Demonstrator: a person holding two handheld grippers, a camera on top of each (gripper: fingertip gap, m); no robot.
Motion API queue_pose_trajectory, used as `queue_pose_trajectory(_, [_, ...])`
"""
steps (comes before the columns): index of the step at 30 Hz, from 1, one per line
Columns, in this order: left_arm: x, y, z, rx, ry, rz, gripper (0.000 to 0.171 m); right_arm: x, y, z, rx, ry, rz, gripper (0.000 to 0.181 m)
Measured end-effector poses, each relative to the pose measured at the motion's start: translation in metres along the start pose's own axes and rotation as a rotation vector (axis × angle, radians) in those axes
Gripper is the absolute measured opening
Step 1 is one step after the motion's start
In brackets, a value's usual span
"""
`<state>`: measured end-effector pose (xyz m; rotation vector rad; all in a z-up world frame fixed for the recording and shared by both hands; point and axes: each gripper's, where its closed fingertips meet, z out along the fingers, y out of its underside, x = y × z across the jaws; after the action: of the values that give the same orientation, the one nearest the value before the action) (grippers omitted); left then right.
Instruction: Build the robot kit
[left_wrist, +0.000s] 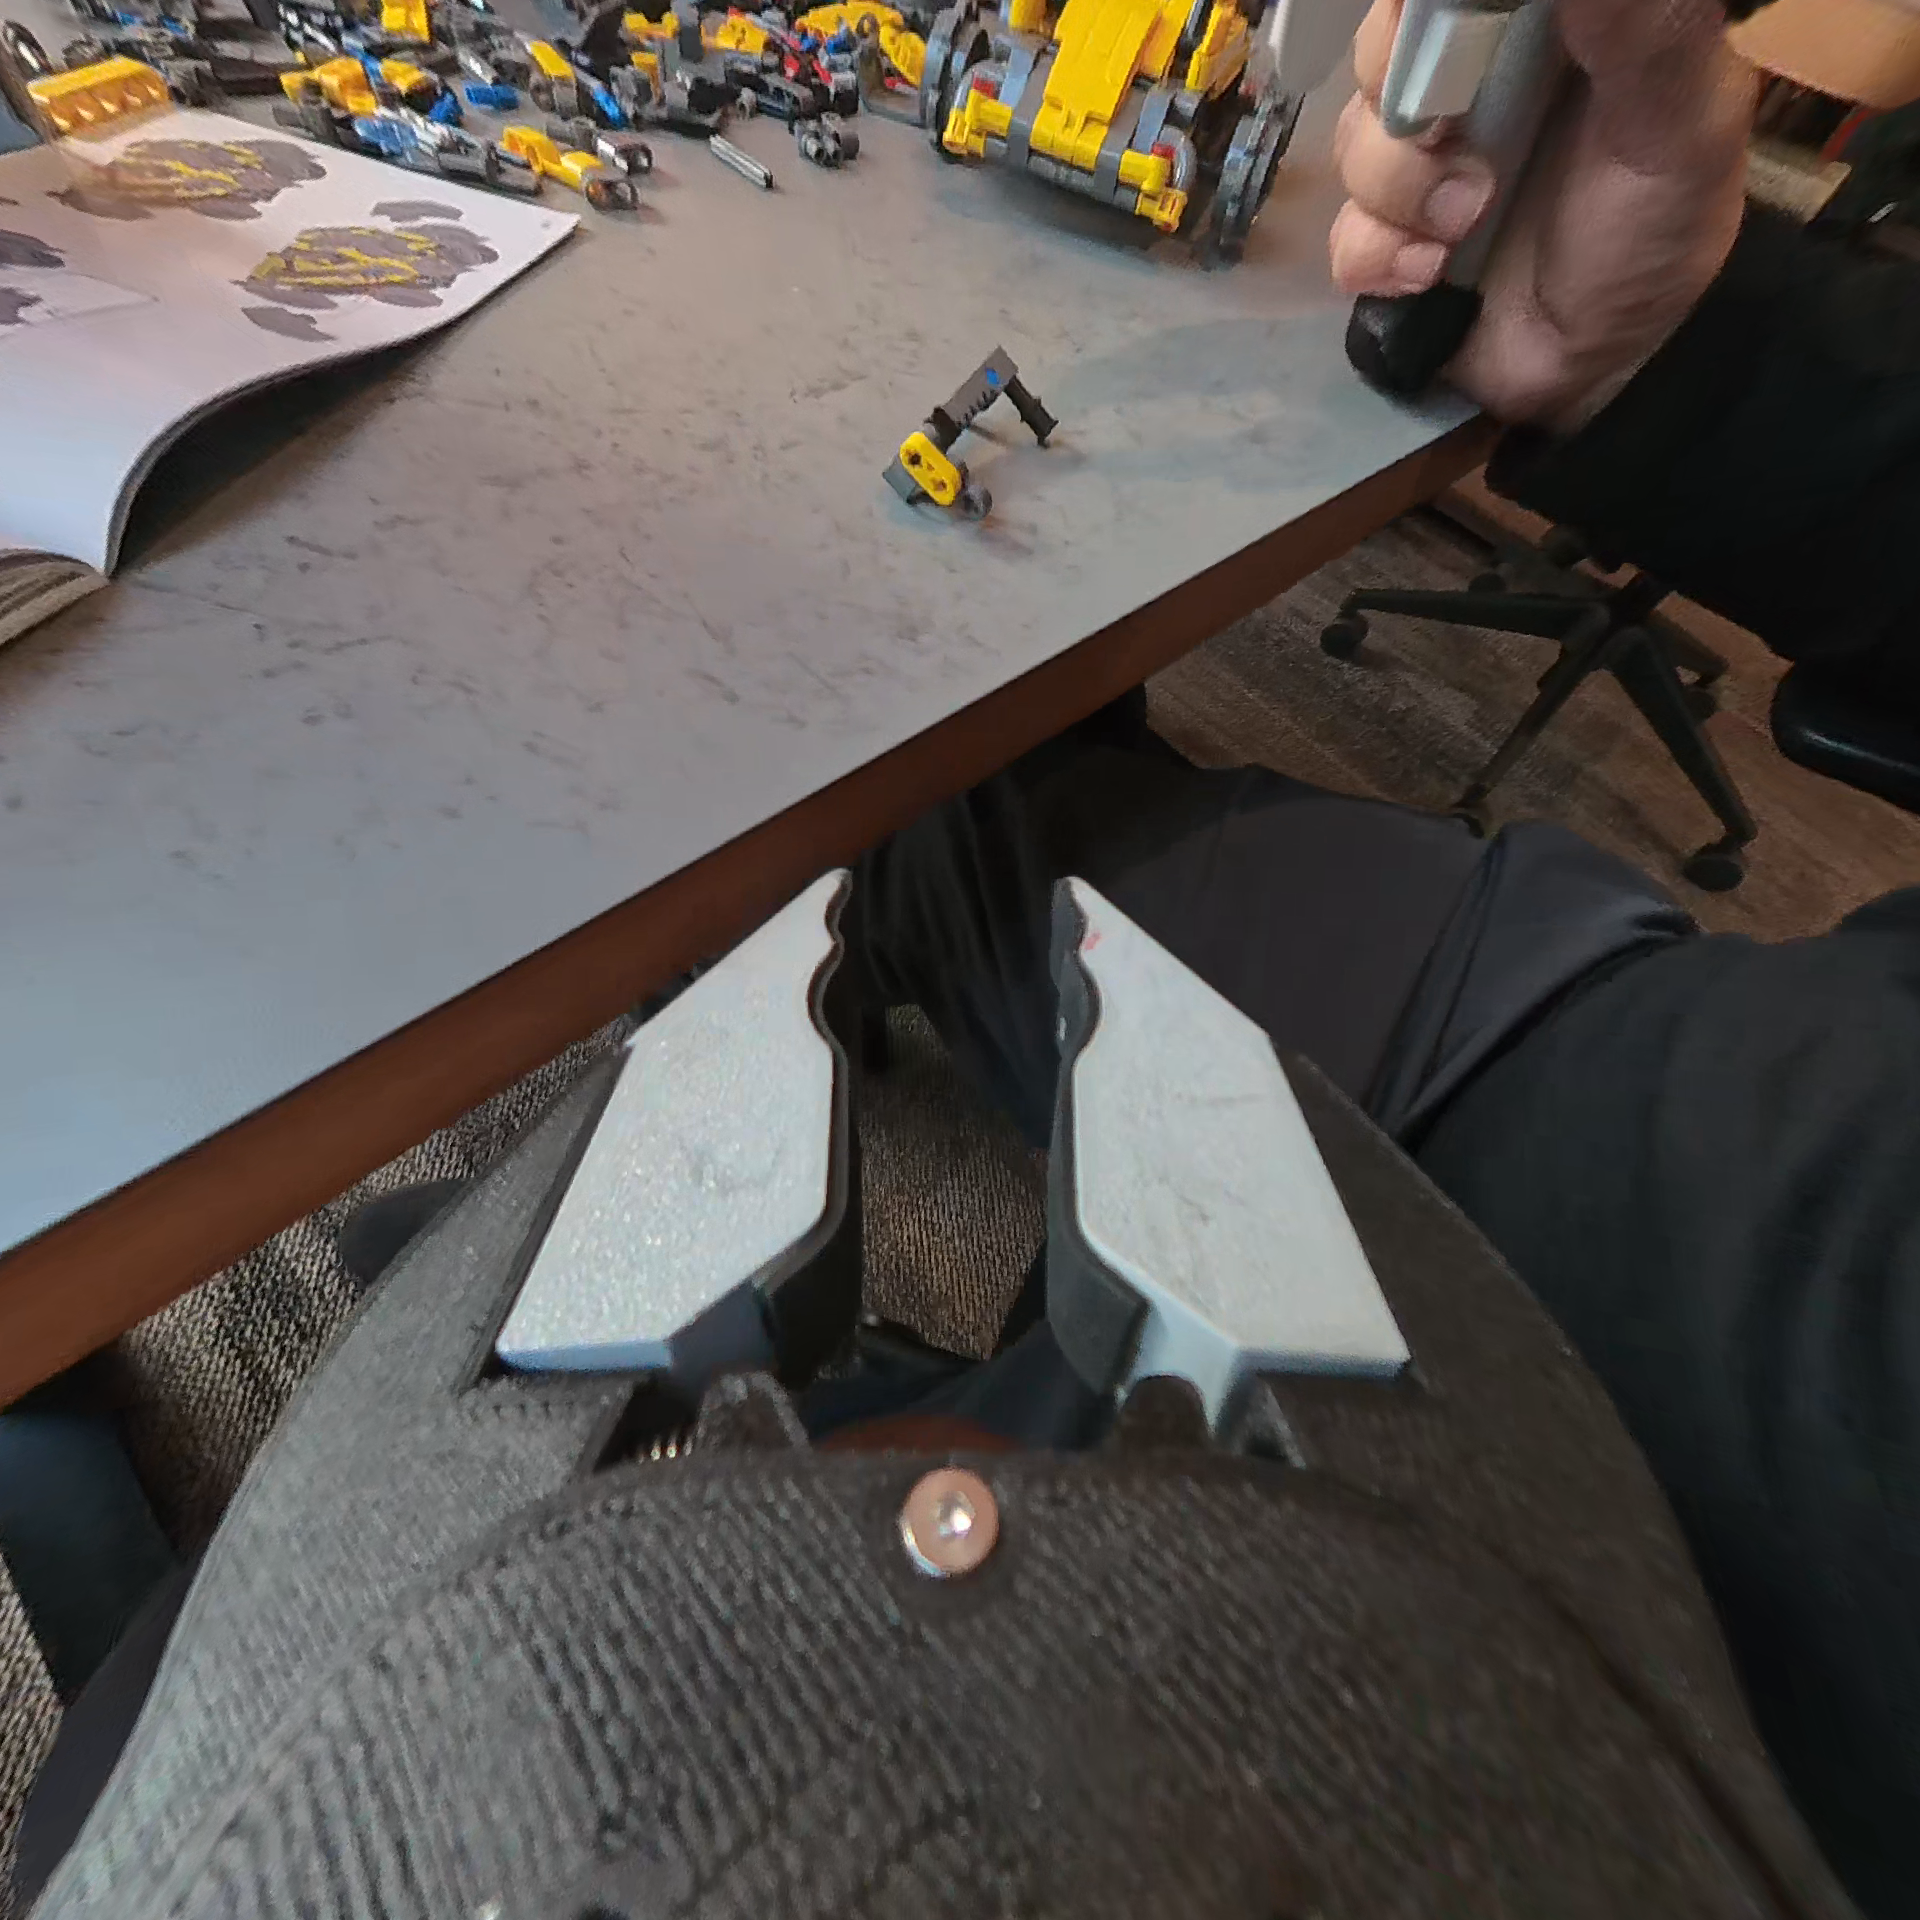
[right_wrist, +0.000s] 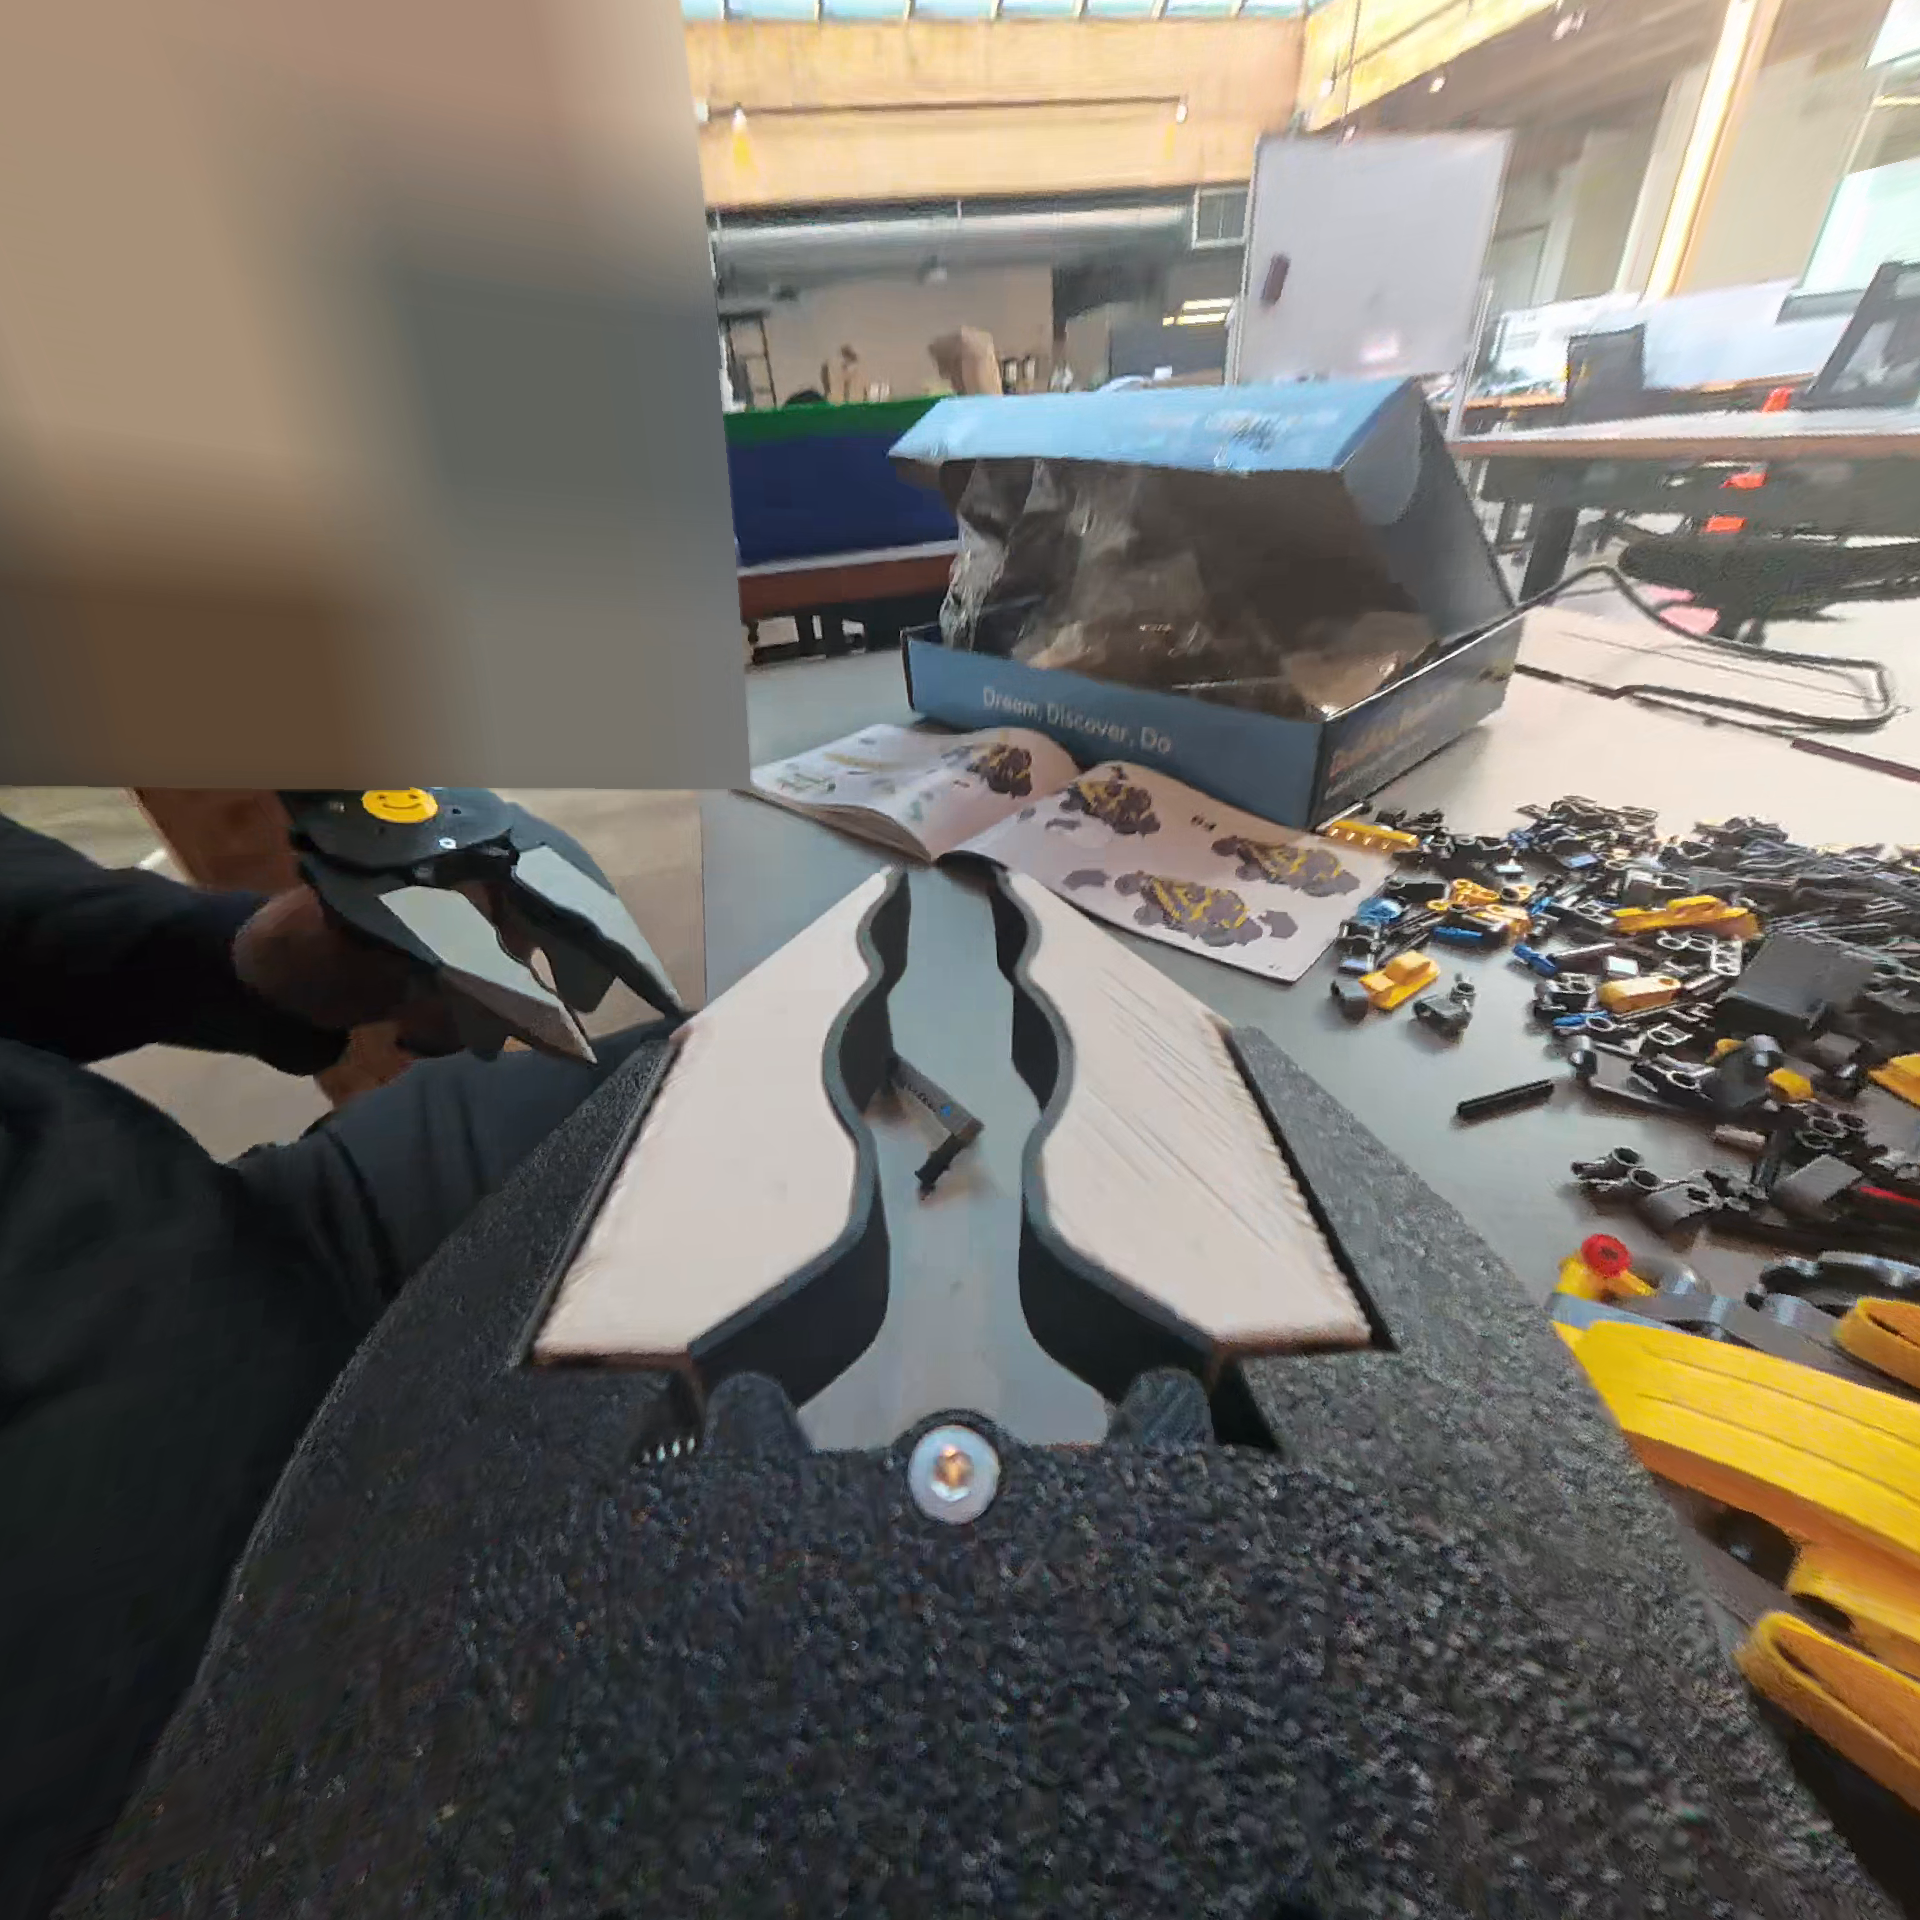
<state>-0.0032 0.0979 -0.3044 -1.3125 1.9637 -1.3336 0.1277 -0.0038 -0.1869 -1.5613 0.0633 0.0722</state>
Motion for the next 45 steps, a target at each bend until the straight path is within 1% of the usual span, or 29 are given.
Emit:
queue_pose_trajectory(3, [-0.002, -0.007, -0.001, 0.044, 0.020, -0.010, 0.036, 0.003, -0.003, -0.002, 0.023, 0.000, 0.015, 0.014])
queue_pose_trajectory(9, [-0.012, -0.023, 0.000, 0.098, 0.039, 0.016, 0.038, 0.000, 0.004, 0.010, -0.031, -0.001, -0.048, 0.015])
queue_pose_trajectory(11, [-0.011, -0.033, -0.001, 0.109, 0.060, 0.036, 0.042, -0.001, 0.006, 0.018, -0.052, -0.013, -0.070, 0.015])
queue_pose_trajectory(13, [-0.004, -0.046, -0.004, 0.143, 0.094, 0.061, 0.043, -0.005, 0.010, 0.025, -0.079, -0.033, -0.099, 0.016])
queue_pose_trajectory(14, [-0.003, -0.049, -0.004, 0.148, 0.089, 0.079, 0.042, -0.006, 0.012, 0.027, -0.094, -0.041, -0.113, 0.017])
queue_pose_trajectory(18, [-0.007, -0.041, 0.002, 0.102, 0.028, 0.143, 0.038, -0.009, 0.014, 0.029, -0.104, -0.027, -0.163, 0.017])
queue_pose_trajectory(24, [0.000, -0.023, 0.007, 0.037, 0.050, 0.146, 0.032, -0.011, 0.014, 0.028, -0.098, -0.007, -0.198, 0.017])
queue_pose_trajectory(26, [-0.003, -0.018, 0.008, 0.017, 0.041, 0.140, 0.032, -0.011, 0.014, 0.028, -0.099, 0.002, -0.210, 0.017])
queue_pose_trajectory(32, [-0.003, -0.023, 0.010, 0.027, 0.040, 0.098, 0.032, -0.012, 0.016, 0.030, -0.111, 0.007, -0.225, 0.018])
queue_pose_trajectory(36, [0.001, -0.021, 0.011, 0.011, 0.032, 0.116, 0.032, -0.014, 0.018, 0.031, -0.125, 0.009, -0.250, 0.018])
queue_pose_trajectory(38, [0.006, -0.018, 0.012, -0.009, 0.048, 0.127, 0.029, -0.017, 0.023, 0.032, -0.155, -0.002, -0.266, 0.020])
queue_pose_trajectory(40, [0.011, -0.017, 0.012, -0.017, 0.062, 0.138, 0.027, -0.021, 0.036, 0.033, -0.243, -0.025, -0.289, 0.021])
queue_pose_trajectory(43, [0.015, -0.014, 0.013, -0.031, 0.067, 0.172, 0.028, -0.023, 0.060, 0.033, -0.396, -0.053, -0.339, 0.030])
queue_pose_trajectory(45, [0.016, -0.010, 0.013, -0.050, 0.066, 0.196, 0.027, -0.023, 0.067, 0.035, -0.437, -0.059, -0.351, 0.032])
